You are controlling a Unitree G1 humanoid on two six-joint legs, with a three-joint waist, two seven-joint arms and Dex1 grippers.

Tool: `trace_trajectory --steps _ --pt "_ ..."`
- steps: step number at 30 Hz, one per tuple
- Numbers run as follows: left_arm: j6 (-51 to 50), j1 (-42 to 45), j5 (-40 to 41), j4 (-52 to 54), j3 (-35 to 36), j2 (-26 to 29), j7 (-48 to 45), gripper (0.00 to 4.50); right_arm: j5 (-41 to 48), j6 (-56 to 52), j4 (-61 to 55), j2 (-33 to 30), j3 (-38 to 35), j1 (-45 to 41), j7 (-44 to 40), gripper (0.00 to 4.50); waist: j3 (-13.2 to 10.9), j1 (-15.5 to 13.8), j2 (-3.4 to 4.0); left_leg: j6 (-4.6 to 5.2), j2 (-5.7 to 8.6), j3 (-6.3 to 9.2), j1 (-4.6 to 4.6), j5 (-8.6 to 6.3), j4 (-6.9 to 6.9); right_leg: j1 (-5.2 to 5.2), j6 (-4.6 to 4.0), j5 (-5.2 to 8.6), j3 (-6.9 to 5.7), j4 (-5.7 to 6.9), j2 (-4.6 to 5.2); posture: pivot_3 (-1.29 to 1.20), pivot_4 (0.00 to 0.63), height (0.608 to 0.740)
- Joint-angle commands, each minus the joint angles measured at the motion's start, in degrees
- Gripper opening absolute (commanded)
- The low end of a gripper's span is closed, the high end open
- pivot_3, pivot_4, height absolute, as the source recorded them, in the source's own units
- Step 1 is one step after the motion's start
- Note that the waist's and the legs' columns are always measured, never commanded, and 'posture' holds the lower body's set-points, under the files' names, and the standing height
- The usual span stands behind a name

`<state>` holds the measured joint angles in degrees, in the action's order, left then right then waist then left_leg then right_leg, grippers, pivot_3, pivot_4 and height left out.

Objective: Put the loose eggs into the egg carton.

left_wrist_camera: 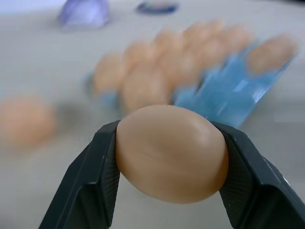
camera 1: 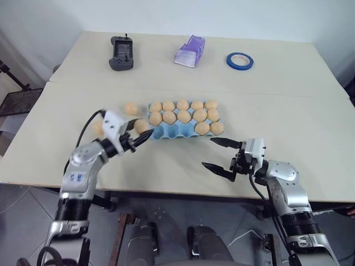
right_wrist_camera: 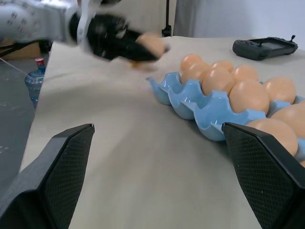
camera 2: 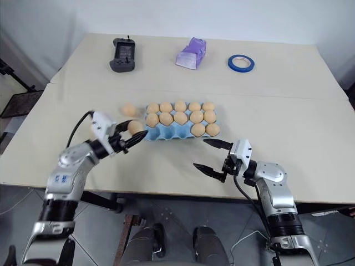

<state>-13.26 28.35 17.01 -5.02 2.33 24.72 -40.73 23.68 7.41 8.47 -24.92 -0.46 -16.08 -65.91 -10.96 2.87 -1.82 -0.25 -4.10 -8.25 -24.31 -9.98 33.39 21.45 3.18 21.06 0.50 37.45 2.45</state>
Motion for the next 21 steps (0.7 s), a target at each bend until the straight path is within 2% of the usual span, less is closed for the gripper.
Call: trace_trajectory --steps 1,9,16,21 --pt "1.33 4.49 0.2 -2.79 -3.56 -2.4 -3.98 2.43 0.28 1.33 -0.57 -1.63 -2.61 1.2 0.77 4.5 0.0 -0.16 0.0 0.0 0.01 -0.02 0.0 0.0 0.0 0.0 0.01 0.0 0.01 -0.02 0.0 0.0 0.15 0.74" --pt "10.05 15.33 -4.61 -21.5 -8.08 -10.62 -6.45 2.43 0.29 3.0 -1.79 -2.2 -4.95 4.47 3.14 4.5 -0.02 -0.15 -0.03 0.17 -0.02 -0.01 0.0 0.14 0.3 -0.02 0.09 0.03 0.06 0.06 -0.1 0.0 0.15 0.74" --pt "16.95 22.85 -7.32 -37.65 -7.16 -15.93 -3.71 2.43 0.13 3.56 -5.67 -1.91 -6.08 8.33 6.4 4.5 -0.04 -0.09 -0.07 0.18 -0.01 0.02 -0.02 0.07 0.42 -0.05 0.14 0.01 0.04 0.12 -0.08 0.0 0.15 0.74" --pt "20.13 24.83 -7.96 -42.9 -6.96 -17.05 -5.93 3.99 0.49 2.88 -8.15 -2.17 -6.1 9.76 8.16 4.5 -0.05 0.1 -0.08 0.08 0.01 0.03 -0.04 0.02 0.44 -0.06 0.18 0.01 0.03 0.12 -0.06 0.0 0.15 0.74"
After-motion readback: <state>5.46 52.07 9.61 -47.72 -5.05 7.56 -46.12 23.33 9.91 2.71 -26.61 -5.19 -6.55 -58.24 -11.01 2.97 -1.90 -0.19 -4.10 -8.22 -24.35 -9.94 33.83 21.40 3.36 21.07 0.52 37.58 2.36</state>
